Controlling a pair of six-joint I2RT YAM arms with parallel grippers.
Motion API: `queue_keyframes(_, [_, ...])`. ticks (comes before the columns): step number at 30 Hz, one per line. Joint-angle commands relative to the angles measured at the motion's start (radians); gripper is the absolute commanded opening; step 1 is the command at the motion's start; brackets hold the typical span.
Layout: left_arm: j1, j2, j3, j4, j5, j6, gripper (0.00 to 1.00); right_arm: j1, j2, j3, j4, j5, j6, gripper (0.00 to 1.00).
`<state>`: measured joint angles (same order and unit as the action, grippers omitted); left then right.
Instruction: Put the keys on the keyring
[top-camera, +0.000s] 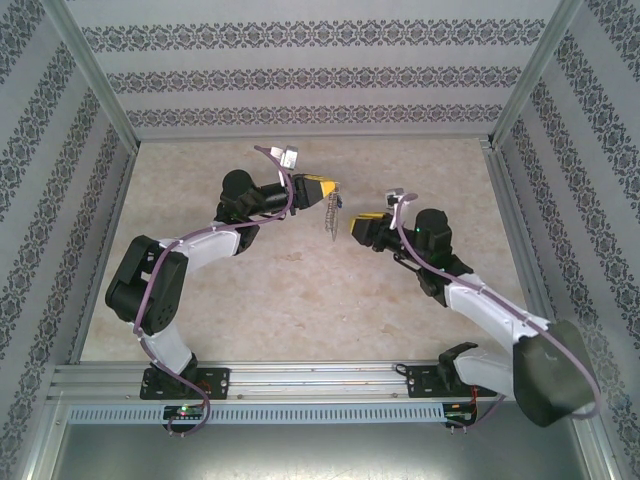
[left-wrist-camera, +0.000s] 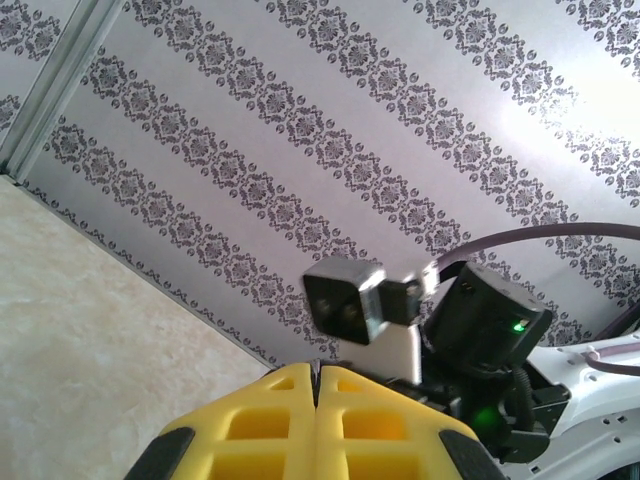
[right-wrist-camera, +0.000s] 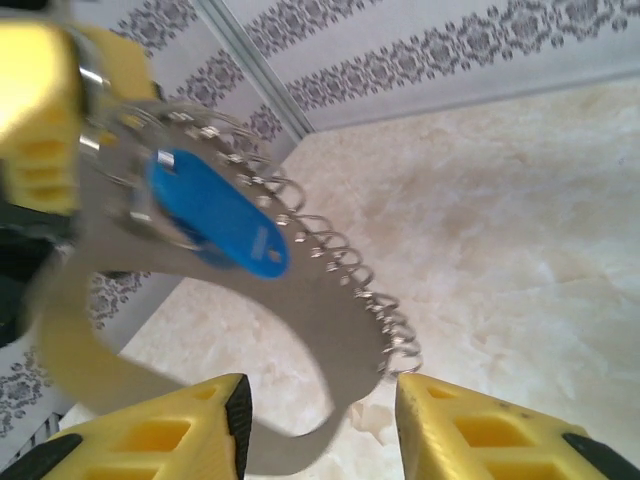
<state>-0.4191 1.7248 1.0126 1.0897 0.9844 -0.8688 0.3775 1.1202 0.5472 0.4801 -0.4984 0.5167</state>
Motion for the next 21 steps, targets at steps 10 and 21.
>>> queue_keyframes(10, [-0.011, -0.046, -0.016, 0.06, -0.024, 0.01, 0.0, 0.021, -0.081, 0.074, -0.009, 0.159, 0.038, 0.22])
queue_keyframes(21, [-0.017, -0.052, -0.021, 0.061, -0.039, 0.01, 0.0, 0.095, 0.038, 0.153, 0.08, 0.199, 0.054, 0.13])
